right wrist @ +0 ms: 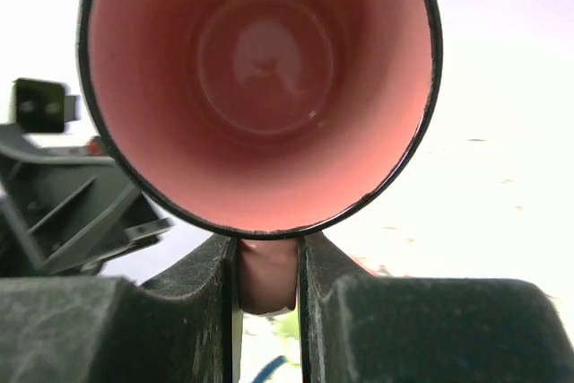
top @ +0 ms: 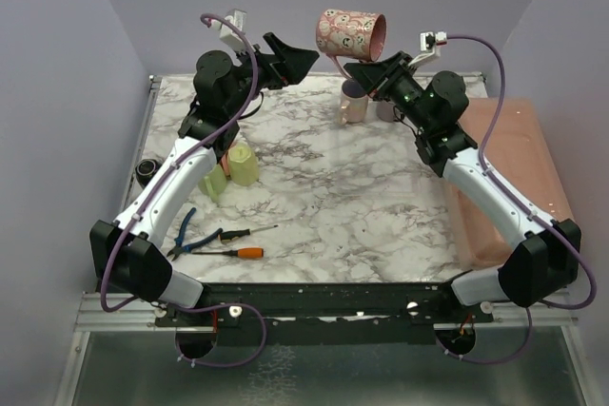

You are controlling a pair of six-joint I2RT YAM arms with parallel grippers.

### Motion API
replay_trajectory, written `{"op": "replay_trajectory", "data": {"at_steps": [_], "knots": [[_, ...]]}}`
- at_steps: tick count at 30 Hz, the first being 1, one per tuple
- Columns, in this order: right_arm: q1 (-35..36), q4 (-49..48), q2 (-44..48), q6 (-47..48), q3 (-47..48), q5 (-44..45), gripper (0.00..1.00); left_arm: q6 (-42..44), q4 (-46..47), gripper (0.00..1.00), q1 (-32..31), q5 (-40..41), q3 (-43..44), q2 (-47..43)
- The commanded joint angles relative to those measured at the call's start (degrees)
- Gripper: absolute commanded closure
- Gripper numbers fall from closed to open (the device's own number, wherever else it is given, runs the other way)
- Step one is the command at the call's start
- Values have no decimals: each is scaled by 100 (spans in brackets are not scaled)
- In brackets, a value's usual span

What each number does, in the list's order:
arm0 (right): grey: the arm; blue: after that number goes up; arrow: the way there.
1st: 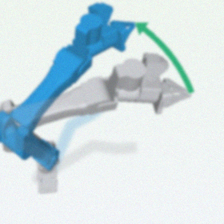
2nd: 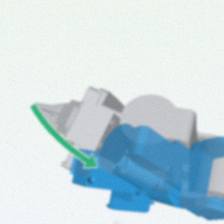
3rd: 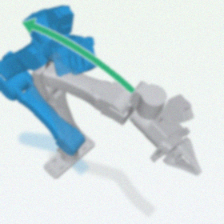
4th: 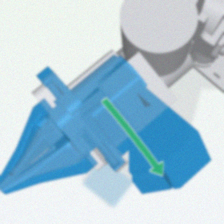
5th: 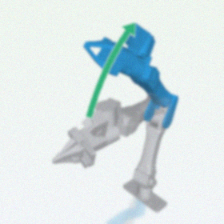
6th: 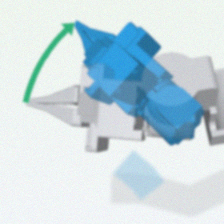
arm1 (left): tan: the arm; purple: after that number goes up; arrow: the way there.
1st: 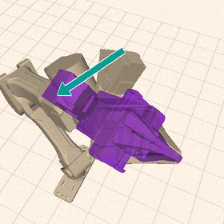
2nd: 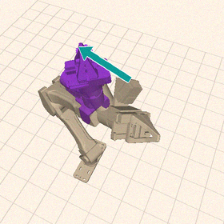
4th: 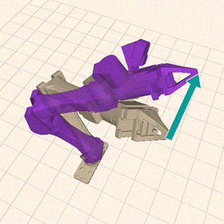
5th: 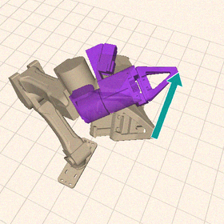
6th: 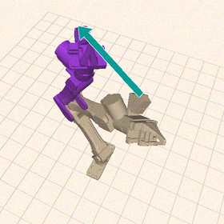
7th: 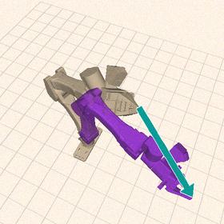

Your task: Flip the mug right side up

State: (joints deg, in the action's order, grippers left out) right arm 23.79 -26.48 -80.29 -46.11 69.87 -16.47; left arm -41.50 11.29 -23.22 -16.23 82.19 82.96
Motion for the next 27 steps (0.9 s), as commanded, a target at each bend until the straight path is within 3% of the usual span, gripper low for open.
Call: {"op": "replay_trajectory", "data": {"at_steps": [1,7,12,27], "knots": [[-6,1220,396,1348,501,1245,99,381,-433,1,-1,570,-180,-187],[-6,2906,367,2674,885,2165,99,763,-855,1,-3,884,-217,-174],[-6,3712,349,3284,868,2742,99,971,-1110,1,2,1143,-241,-158],[-6,4137,-242,2821,254,3839,100,1081,-1239,1,-1,1326,-412,-152]]}}
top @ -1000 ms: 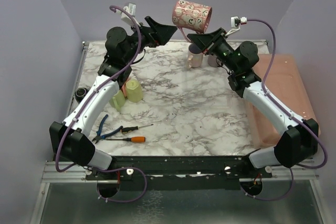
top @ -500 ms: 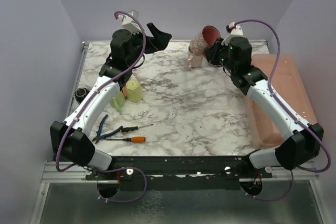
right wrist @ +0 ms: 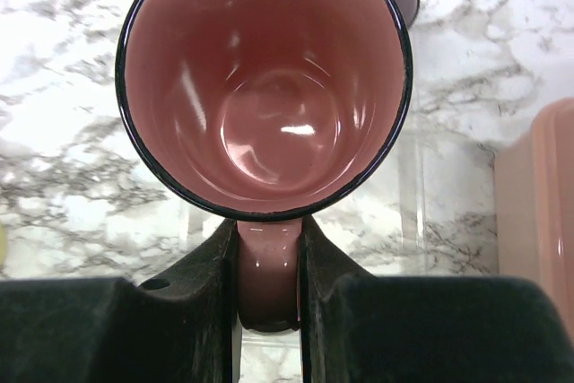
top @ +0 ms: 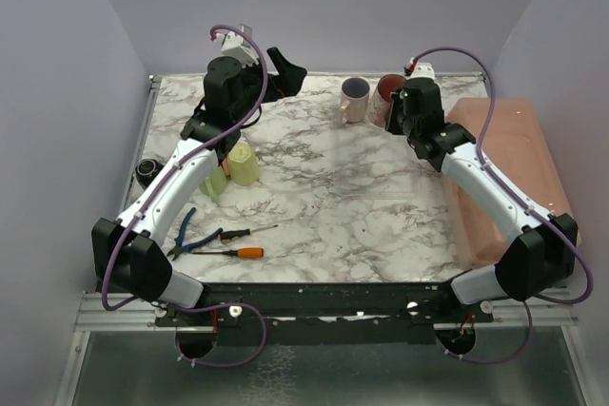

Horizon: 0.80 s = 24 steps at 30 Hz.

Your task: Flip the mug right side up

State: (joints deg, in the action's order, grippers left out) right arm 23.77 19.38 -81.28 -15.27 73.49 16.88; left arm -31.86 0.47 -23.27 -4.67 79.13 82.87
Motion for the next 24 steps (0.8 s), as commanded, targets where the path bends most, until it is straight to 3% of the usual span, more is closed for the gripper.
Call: {"op": "replay_trajectory", "data": {"at_steps": [1,15,24], "knots": [[-4,-379,-211,-416,-88,611,99,118,-166,1,6,175,-116,-148],[427,-360,-1189,-2138,-261,1137,99,198,-350,1,4,400,-165,-209],[426,-17,-2037,-2870,407,1651,99,180,-469,1,6,660,-239,-262]]}}
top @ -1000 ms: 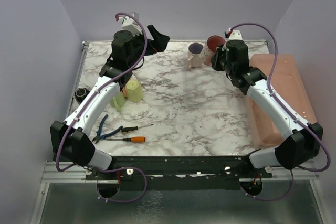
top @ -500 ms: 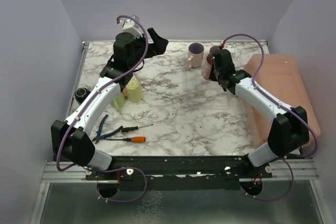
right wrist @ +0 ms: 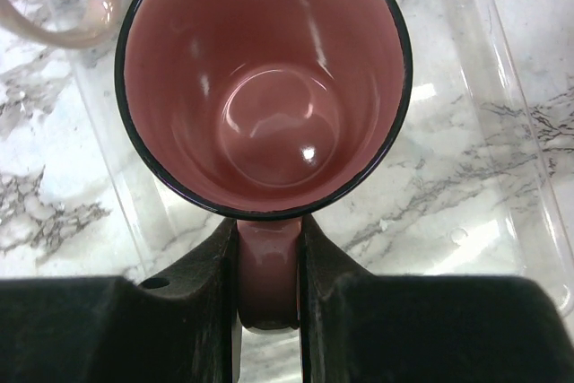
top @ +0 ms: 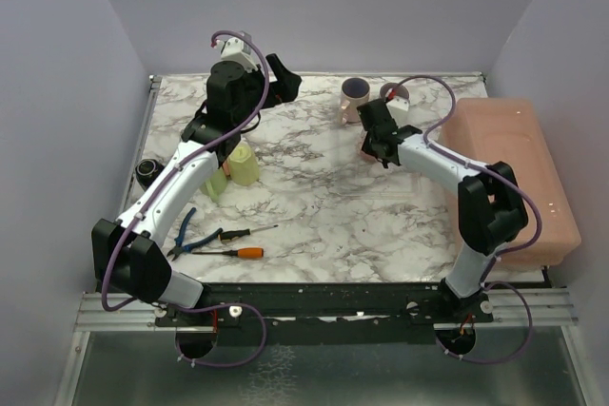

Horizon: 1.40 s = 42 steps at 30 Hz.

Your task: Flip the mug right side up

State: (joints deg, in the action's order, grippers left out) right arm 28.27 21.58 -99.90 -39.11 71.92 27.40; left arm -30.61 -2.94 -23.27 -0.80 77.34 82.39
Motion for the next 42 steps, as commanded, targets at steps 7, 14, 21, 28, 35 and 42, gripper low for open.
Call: {"op": "replay_trajectory", "data": {"at_steps": [7,14,21,28,35,42], "knots": [[-14,321,-718,-970,1132,412,98,149,-134,1,5,258,-88,-258],[3,258,-936,-1015,1359,-446,61,271,-129,1,4,280,-113,-305],[7,135,-1078,-1137,1505,-1228,50,299,-134,1,6,278,-173,-354],[5,52,-1203,-1299,1687,-1855,50,344,-135,1,6,306,-243,-429],[4,-24,-1173,-1381,1632,-2167,50,371,-138,1,4,342,-306,-493],[8,-42,-832,-1259,1369,-1908,38,426,-242,1,6,543,-355,-534]]}}
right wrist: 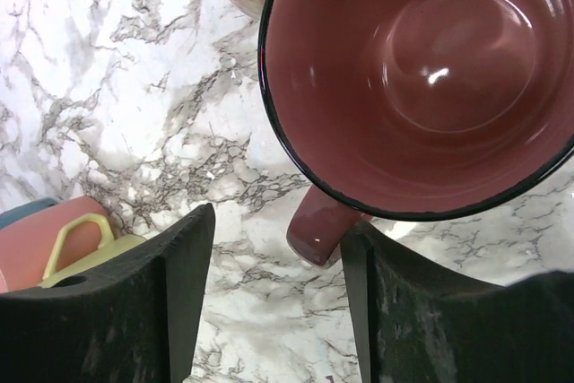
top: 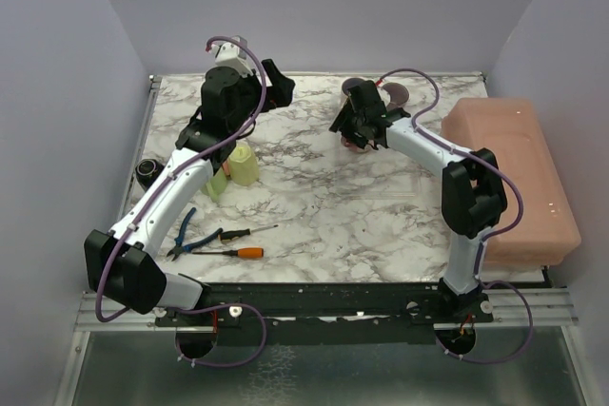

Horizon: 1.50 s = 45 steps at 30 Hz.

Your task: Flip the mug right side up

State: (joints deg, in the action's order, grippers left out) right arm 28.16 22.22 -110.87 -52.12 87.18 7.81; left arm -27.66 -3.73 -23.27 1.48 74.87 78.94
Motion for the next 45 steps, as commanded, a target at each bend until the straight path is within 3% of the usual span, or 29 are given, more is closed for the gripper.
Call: {"op": "replay_trajectory", "data": {"at_steps": [1,6,15,18,21,23,31,37,45], "knots": [[19,-99,352,95,-223,98,35,155,-218,1,3,406,-112,-197],[22,-174,906,332,-645,397,26,129,-815,1,10,1486,-29,-210],[20,-173,1629,593,-1053,1028,25,-390,-2692,1,129,2876,178,-200],[6,-139,1708,637,-1077,1087,27,-638,-3316,11,159,3304,14,-376],[5,-75,1709,662,-1020,1093,29,-739,-3687,21,191,3328,-272,-585],[1,-84,1701,676,-1014,1100,30,-890,-3881,22,199,3379,-558,-739],[-43,-51,1659,677,-1016,1063,31,-1589,-4331,11,420,3324,-1546,-792],[-82,-25,1657,638,-1075,1007,31,-1443,-3813,45,919,2680,-2092,-596],[-139,-37,1684,624,-1098,1029,33,-950,-3006,53,1277,2233,-2333,-246]]}}
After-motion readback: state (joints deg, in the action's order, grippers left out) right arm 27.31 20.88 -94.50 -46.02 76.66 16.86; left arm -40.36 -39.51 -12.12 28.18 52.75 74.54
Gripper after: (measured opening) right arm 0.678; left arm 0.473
